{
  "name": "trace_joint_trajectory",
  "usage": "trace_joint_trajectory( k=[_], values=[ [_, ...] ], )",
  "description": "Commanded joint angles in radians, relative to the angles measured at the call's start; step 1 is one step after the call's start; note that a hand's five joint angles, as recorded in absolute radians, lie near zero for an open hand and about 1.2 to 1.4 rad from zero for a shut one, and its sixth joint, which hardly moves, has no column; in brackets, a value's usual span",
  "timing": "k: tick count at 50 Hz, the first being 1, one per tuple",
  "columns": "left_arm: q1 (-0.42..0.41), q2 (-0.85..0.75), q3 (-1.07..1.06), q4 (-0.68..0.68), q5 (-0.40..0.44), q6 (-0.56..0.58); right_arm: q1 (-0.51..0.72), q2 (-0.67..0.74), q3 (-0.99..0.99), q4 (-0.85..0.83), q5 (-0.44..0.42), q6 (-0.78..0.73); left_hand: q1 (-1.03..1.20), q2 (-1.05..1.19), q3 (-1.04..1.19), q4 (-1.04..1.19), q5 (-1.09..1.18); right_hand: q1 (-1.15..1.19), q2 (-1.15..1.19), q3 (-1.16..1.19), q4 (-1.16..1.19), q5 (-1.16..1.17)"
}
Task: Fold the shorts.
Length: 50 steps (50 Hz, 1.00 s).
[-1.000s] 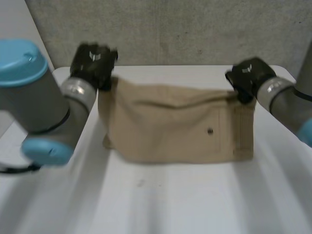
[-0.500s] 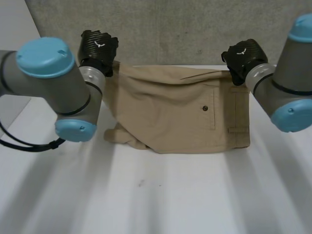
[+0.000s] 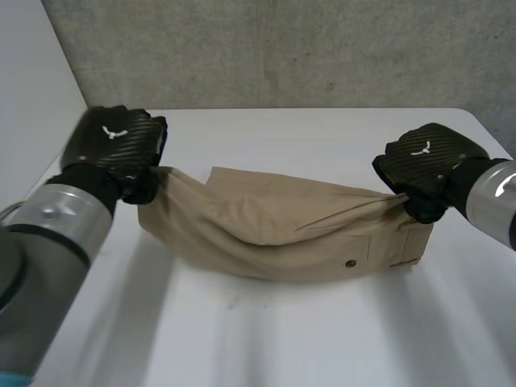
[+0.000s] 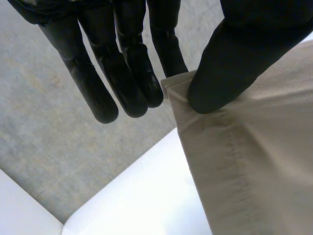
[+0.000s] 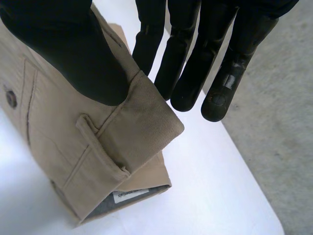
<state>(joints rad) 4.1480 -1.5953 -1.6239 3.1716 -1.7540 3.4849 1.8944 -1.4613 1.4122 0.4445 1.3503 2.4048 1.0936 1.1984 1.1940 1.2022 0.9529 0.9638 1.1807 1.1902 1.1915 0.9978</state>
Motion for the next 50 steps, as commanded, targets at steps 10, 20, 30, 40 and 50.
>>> trace_joint_trajectory(
  k=[10, 20, 30, 40, 50],
  values=[
    [0.005, -0.684, 0.495, 0.203, -0.015, 0.158, 0.015, 0.581, -0.384, -0.156, 0.136, -0.004, 0.303, 0.198, 0.202, 0.194, 0.269, 0.432, 0.216, 0.206, 0.205, 0.224],
    [0.012, -0.933, 0.788, 0.212, -0.01, 0.249, 0.017, 0.823, -0.611, -0.253, 0.144, -0.006, 0.303, 0.198, 0.202, 0.194, 0.269, 0.432, 0.216, 0.206, 0.205, 0.224],
    [0.011, -1.032, 0.894, 0.266, -0.009, 0.25, 0.018, 0.883, -0.671, -0.348, 0.274, -0.018, 0.303, 0.198, 0.202, 0.194, 0.269, 0.16, -0.057, -0.067, -0.068, -0.049],
    [-0.014, -0.939, 0.823, 0.269, -0.09, 0.24, 0.014, 0.724, -0.607, -0.348, 0.362, 0.065, -0.821, -0.926, -0.922, -0.93, -0.855, -0.789, -1.006, -1.016, -1.017, -0.998],
    [-0.011, -0.539, 0.436, 0.271, -0.116, 0.182, 0.011, 0.376, -0.259, -0.342, 0.218, 0.181, -0.833, -0.938, -0.934, -0.942, -0.867, -0.789, -1.006, -1.016, -1.017, -0.998]
  ],
)
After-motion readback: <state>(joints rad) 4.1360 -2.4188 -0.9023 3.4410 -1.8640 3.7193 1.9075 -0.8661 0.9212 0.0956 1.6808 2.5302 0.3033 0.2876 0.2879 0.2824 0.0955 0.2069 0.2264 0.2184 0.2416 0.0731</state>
